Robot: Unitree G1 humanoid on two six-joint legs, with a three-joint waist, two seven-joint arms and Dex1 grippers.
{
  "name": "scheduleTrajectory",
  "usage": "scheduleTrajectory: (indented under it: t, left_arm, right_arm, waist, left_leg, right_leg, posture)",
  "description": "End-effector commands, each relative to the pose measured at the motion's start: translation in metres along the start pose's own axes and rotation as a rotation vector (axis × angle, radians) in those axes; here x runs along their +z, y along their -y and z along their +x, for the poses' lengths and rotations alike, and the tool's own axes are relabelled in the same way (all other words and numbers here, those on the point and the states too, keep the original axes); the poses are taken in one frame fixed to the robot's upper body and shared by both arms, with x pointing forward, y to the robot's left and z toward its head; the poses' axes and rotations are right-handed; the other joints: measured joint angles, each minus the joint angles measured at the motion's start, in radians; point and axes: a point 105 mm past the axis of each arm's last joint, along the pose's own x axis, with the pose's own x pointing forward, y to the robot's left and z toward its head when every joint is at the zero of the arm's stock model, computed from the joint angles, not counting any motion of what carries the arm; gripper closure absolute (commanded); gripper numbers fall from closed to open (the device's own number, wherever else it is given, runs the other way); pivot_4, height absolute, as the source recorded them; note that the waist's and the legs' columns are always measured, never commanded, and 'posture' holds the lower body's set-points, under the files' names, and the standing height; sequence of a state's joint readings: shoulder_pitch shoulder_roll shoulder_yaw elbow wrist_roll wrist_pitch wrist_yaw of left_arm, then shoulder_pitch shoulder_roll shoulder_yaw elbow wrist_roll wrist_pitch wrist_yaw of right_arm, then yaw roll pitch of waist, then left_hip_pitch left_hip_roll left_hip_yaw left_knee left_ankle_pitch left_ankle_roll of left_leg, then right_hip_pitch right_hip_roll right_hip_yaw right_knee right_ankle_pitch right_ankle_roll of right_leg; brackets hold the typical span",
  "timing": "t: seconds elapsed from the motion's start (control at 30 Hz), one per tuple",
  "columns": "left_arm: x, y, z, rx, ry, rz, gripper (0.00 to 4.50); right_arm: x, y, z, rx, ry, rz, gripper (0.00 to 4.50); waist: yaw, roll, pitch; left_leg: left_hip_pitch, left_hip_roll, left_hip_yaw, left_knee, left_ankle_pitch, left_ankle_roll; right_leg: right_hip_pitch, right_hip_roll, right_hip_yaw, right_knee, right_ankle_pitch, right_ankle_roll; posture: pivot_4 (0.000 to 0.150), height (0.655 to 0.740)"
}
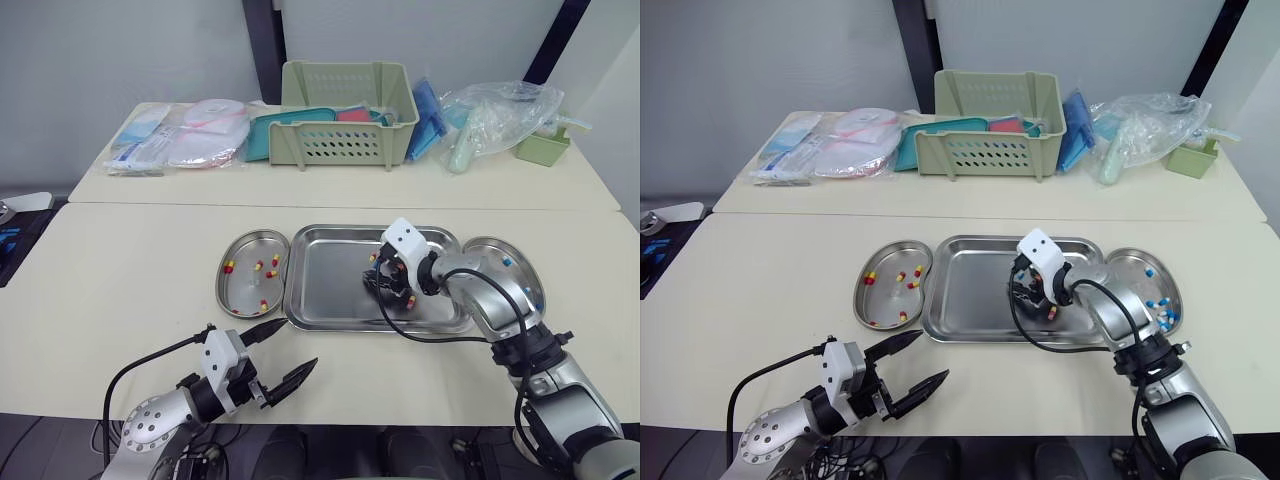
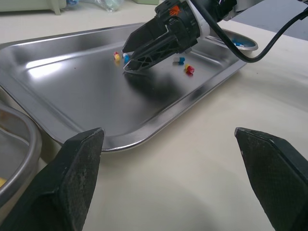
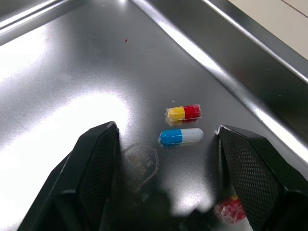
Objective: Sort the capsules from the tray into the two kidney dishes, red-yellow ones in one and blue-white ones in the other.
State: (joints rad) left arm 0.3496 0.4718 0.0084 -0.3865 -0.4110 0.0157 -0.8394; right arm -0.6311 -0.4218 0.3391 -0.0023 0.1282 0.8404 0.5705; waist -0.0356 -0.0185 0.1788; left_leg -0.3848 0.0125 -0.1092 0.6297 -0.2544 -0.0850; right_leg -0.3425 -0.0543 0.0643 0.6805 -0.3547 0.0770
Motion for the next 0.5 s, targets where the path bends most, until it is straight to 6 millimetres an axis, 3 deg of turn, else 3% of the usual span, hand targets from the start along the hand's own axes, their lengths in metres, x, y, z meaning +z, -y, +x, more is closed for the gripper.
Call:
scheduleTrajectory:
  t: [0.03,0.07,0.17,0.27,0.43,0.5]
  left_arm:
    - [0.0066,0.0023,0.0019,-0.006,0.029,0.022,0.00]
    - [0.0065,0.0022,0.0020,-0.006,0.028,0.022,0.00]
    - [0.0059,0.0024,0.0023,-0.008,0.025,0.023,0.00]
    - [0.0052,0.0028,0.0024,-0.010,0.022,0.024,0.00]
    - [0.0039,0.0015,0.0030,-0.008,0.017,0.022,0.00]
    - [0.0034,0.0011,0.0027,-0.008,0.015,0.022,0.00]
  right_arm:
    - [0.0041,-0.0015,0.0016,0.010,0.007,-0.026,0.92]
    - [0.0031,-0.0013,0.0020,0.010,0.004,-0.026,0.92]
    - [0.0002,-0.0007,0.0021,0.009,-0.006,-0.031,1.48]
    - [-0.0016,-0.0014,0.0012,0.012,-0.012,-0.049,2.45]
    - [-0.0008,-0.0036,0.0008,0.017,-0.008,-0.087,3.61]
    - [0.0000,-0.0033,0.0005,0.014,-0.005,-0.100,3.64]
  waist:
    - [0.000,0.000,0.000]
    - [0.000,0.000,0.000]
    - [0.000,0.000,0.000]
    - [0.000,0.000,0.000]
    - [0.000,0.000,0.000]
    - [0.000,0.000,0.000]
  left_leg:
    - [0.000,0.000,0.000,0.000,0.000,0.000]
    - [0.000,0.000,0.000,0.000,0.000,0.000]
    - [0.000,0.000,0.000,0.000,0.000,0.000]
    - [0.000,0.000,0.000,0.000,0.000,0.000]
    - [0.000,0.000,0.000,0.000,0.000,0.000]
    - [0.000,0.000,0.000,0.000,0.000,0.000]
  right_leg:
    - [0.000,0.000,0.000,0.000,0.000,0.000]
    - [0.000,0.000,0.000,0.000,0.000,0.000]
    - [0.000,0.000,0.000,0.000,0.000,0.000]
    - [0.000,0.000,0.000,0.000,0.000,0.000]
    - [0.000,0.000,0.000,0.000,0.000,0.000]
    - [0.000,0.000,0.000,0.000,0.000,0.000]
  posture:
    - [0.150,0.7400]
    - [0.150,0.7400]
    - [0.150,0.7400]
    - [0.150,0.7400]
    - [0.150,0.7400]
    - [0.150,0.7400]
